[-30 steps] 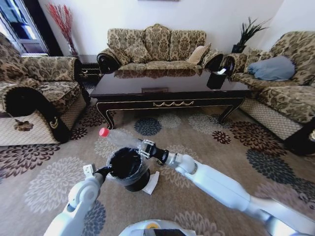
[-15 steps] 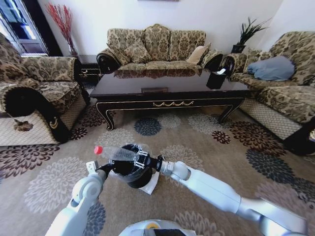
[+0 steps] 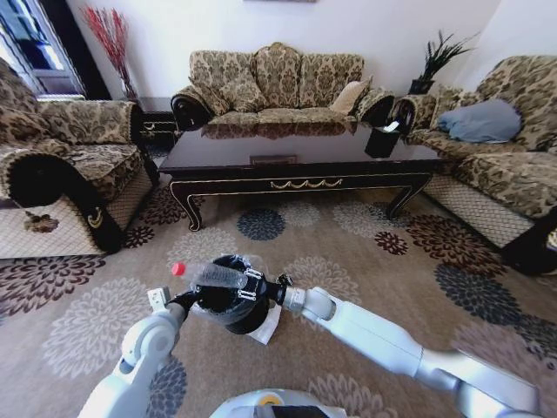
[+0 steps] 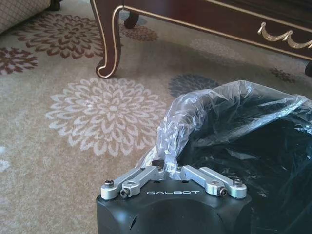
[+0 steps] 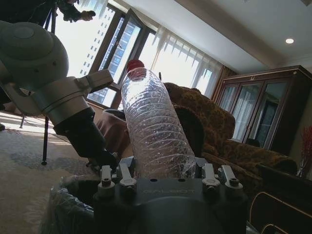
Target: Move to the front of the table and pick up the trash from the floor, then place it into the trash bin.
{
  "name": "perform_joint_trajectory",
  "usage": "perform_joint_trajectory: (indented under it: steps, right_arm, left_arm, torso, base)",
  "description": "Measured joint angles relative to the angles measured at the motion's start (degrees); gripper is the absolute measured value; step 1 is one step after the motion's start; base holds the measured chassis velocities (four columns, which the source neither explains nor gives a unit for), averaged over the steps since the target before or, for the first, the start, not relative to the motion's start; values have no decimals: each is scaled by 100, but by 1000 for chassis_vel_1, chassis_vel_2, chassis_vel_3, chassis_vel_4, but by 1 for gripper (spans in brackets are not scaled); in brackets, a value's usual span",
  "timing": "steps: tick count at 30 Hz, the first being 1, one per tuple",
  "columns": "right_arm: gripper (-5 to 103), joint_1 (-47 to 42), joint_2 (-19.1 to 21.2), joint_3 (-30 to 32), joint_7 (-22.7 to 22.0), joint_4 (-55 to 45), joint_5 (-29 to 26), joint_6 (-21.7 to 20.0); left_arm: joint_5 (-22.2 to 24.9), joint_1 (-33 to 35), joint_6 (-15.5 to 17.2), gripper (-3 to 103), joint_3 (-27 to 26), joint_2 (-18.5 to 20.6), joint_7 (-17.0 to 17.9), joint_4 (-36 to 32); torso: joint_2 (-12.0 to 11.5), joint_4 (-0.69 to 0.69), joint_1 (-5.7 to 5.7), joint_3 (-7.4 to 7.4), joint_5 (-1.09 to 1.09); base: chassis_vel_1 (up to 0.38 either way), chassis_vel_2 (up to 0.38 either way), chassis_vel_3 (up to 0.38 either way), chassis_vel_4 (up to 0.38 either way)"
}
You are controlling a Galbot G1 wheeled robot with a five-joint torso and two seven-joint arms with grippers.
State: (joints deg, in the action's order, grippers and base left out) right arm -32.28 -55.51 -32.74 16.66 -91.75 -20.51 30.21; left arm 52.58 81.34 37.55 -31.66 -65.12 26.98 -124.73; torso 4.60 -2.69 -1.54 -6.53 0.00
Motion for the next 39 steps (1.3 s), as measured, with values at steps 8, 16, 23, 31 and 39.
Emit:
perform_joint_trajectory:
  steps: [8,16,23,31,39]
  right_arm:
    - [85,5,23,61,-51,-100,-35,-23]
    - [100,54,273,318,-248,-634,-305,-197]
    - [100,-83,531,743,-254,-787,-338,-203]
    - [100,-126,759,1055,-589,-918,-760,-515]
    - [100,-446,1079,1751,-871,-1094,-1058,-800]
  left_arm:
    - [32,131,6,4,-165,42,4,-152]
    - [48,263,12,4,-350,40,16,-210]
    - [51,339,13,4,-492,30,17,-304]
    - [323,415,40,4,-897,134,149,-497]
    - [563,406,58,4,-1140,370,245,-501]
  torso:
    - [0,0,0,0,0]
    - [0,0,0,0,0]
    - [0,0,0,0,0]
    - [0,-1,0,0,0]
    - [0,-3,0,0,-1]
  base:
    - [0,0,0,0]
    - [0,0,0,0]
    - [0,0,0,0]
    - [0,0,0,0]
    - [0,0,0,0]
